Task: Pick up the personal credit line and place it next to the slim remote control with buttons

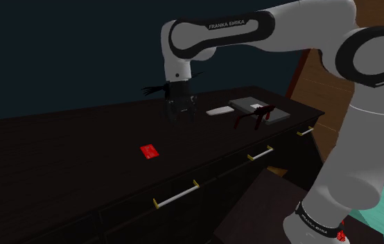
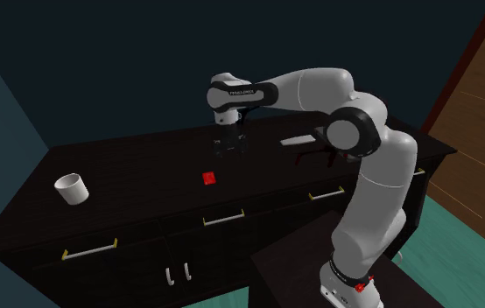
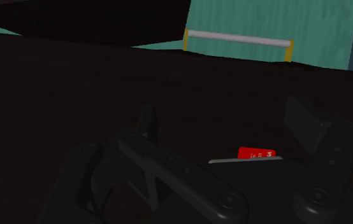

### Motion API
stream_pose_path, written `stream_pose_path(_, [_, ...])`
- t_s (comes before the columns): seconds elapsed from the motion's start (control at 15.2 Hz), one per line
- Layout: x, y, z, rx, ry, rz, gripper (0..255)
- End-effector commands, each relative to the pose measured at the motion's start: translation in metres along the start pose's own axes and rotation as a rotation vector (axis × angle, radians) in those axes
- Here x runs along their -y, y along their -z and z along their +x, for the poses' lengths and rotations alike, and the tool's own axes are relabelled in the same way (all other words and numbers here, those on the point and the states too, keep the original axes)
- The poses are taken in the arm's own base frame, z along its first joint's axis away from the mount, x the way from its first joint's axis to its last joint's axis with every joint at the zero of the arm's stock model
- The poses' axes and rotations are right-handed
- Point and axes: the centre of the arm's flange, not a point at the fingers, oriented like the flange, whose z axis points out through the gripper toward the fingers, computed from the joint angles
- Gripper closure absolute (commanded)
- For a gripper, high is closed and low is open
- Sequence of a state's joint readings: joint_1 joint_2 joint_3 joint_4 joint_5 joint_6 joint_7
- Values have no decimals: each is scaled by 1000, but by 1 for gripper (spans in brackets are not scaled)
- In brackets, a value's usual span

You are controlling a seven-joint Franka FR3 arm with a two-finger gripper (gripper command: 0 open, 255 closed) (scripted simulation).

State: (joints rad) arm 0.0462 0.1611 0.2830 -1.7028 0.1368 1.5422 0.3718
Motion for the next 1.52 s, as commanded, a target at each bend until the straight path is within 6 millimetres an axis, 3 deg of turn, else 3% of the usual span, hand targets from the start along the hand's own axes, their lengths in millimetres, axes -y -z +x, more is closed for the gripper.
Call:
stream_pose_path(0.0, [13,-12,30,35,-26,5,0])
stream_pose_path(0.73, [66,-80,172,218,-156,29,0])
stream_pose_path(1.19, [68,-116,164,218,-156,29,0])
stream_pose_path(1.45, [68,-119,163,218,-156,29,0])
